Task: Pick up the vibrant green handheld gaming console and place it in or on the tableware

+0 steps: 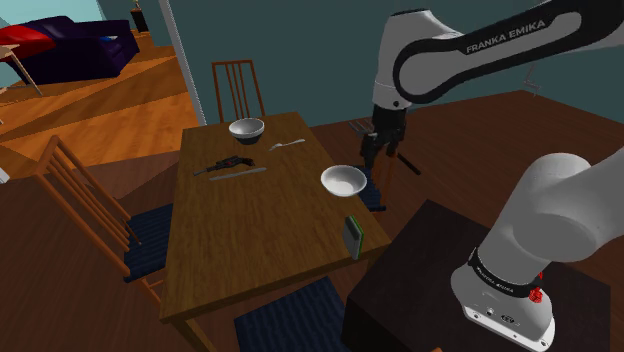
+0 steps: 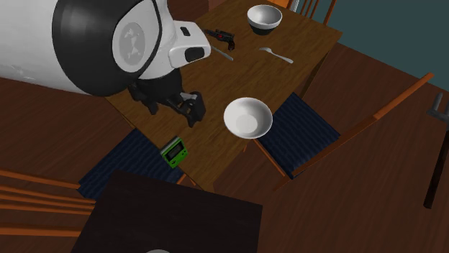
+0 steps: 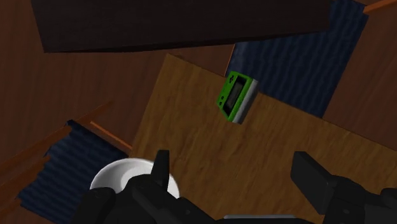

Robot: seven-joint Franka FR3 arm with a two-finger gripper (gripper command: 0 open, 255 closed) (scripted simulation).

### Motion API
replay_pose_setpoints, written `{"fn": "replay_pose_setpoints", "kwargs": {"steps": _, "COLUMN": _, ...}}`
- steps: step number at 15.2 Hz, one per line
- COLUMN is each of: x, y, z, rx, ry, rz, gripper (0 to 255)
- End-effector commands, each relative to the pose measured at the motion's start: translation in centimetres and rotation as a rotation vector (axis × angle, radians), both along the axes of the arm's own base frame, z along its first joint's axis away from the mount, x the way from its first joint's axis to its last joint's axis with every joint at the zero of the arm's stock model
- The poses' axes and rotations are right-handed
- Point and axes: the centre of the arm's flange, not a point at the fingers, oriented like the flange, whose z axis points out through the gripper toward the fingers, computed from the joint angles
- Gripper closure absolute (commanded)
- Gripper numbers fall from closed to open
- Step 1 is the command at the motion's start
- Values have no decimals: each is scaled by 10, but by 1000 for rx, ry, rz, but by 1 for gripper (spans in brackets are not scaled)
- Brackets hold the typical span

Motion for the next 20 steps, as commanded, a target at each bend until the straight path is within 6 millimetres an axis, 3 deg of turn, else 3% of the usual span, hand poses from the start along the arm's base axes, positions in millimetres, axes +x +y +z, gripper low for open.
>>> {"fn": "replay_pose_setpoints", "kwargs": {"steps": 1, "x": 5, "y": 7, "z": -26, "rx": 1, "ry": -2, "rz": 11, "gripper": 0}}
{"fn": "replay_pose_setpoints", "kwargs": {"steps": 14, "x": 45, "y": 49, "z": -187, "rx": 4, "ry": -1, "rz": 82, "gripper": 0}}
{"fn": "replay_pose_setpoints", "kwargs": {"steps": 20, "x": 47, "y": 53, "z": -224, "rx": 4, "ry": 0, "rz": 86, "gripper": 0}}
